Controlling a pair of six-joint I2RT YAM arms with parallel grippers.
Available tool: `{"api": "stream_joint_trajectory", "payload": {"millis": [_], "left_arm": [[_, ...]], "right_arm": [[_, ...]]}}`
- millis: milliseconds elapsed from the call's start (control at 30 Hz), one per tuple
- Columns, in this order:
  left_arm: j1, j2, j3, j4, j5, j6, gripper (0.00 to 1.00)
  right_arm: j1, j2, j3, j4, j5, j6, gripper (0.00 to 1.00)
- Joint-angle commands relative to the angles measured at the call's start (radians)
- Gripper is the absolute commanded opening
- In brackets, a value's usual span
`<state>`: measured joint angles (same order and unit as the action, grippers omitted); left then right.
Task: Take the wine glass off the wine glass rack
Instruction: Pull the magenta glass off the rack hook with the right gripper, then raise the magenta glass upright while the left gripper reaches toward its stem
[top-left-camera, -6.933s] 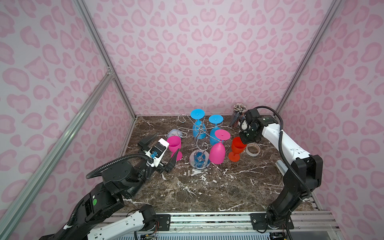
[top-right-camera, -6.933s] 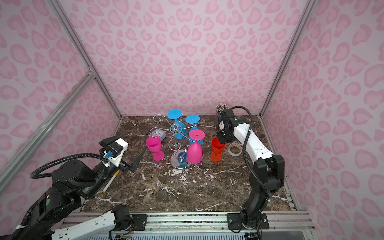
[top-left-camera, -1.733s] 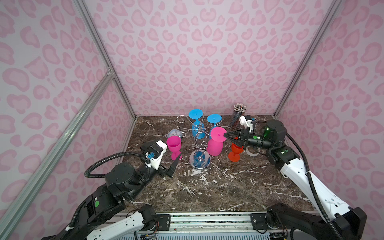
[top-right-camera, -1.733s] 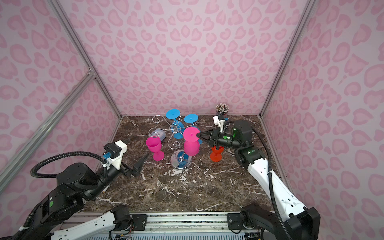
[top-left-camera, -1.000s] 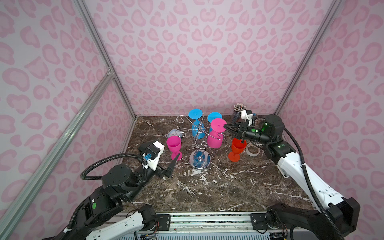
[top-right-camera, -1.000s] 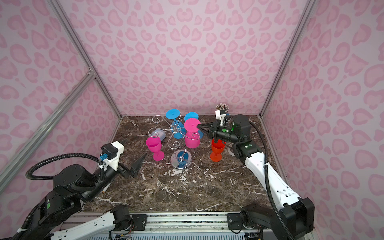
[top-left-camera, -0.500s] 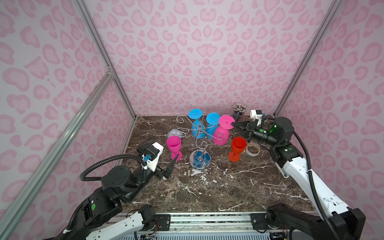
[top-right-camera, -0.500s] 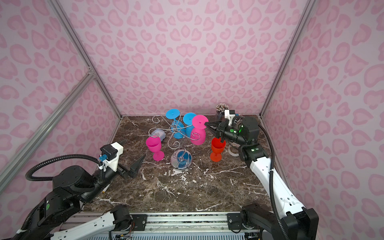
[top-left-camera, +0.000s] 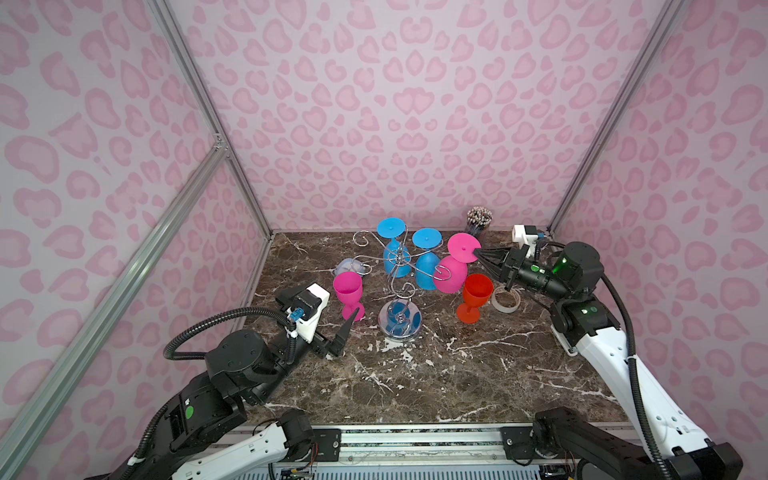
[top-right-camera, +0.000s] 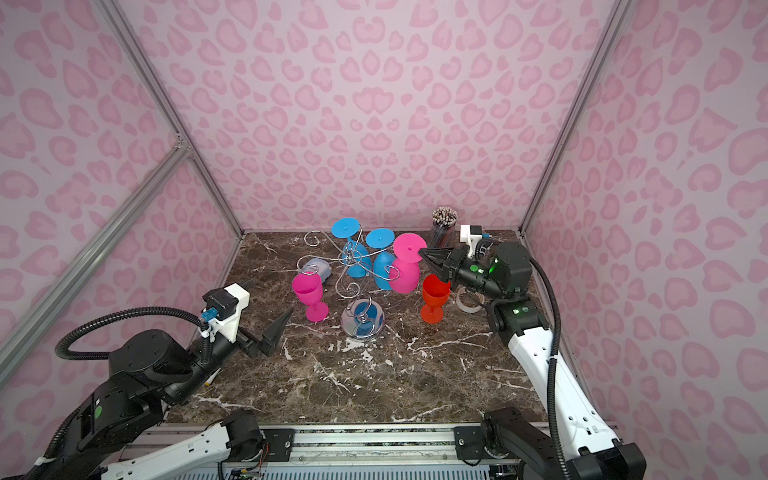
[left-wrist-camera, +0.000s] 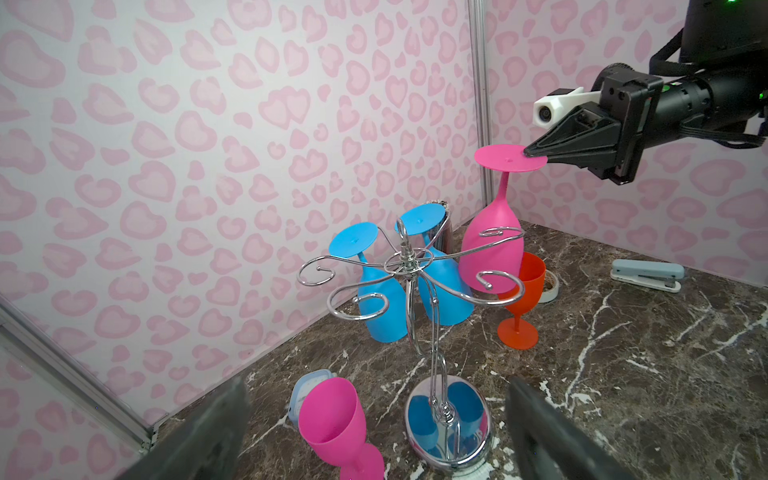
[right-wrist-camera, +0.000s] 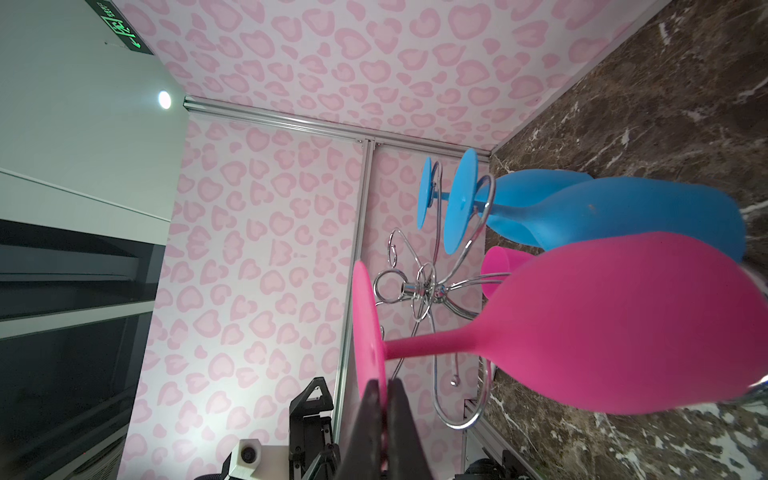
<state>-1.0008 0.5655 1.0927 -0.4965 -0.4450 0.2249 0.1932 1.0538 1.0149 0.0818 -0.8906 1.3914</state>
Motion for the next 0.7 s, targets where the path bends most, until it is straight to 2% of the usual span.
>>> {"api": "stream_joint_trajectory", "payload": {"millis": [0,333,500,667], "left_arm": [[0.001,0.005,0.005,0.018,0.004,-0.009,0.97],[0.001,0.018,0.019,0.033,0.006,-0.065,0.97],[0.001,0.048,0.064,0.05,0.027,-0.183,0.97],[0.001,0.132,0.099,0.085,0.136,-0.348,0.97]], "right_arm": [[-0.007,-0.012,-0.007,0.007,-0.015,-0.012,0.0],[-0.103,-0.067,0.075,-0.148,-0.018,-0.153,0.0],[-0.142,-0.071,0.19,-0.248,0.032,-0.356,0.0],[-0.141,-0.078,0.279,-0.26,0.109,-0.606,0.0]]}}
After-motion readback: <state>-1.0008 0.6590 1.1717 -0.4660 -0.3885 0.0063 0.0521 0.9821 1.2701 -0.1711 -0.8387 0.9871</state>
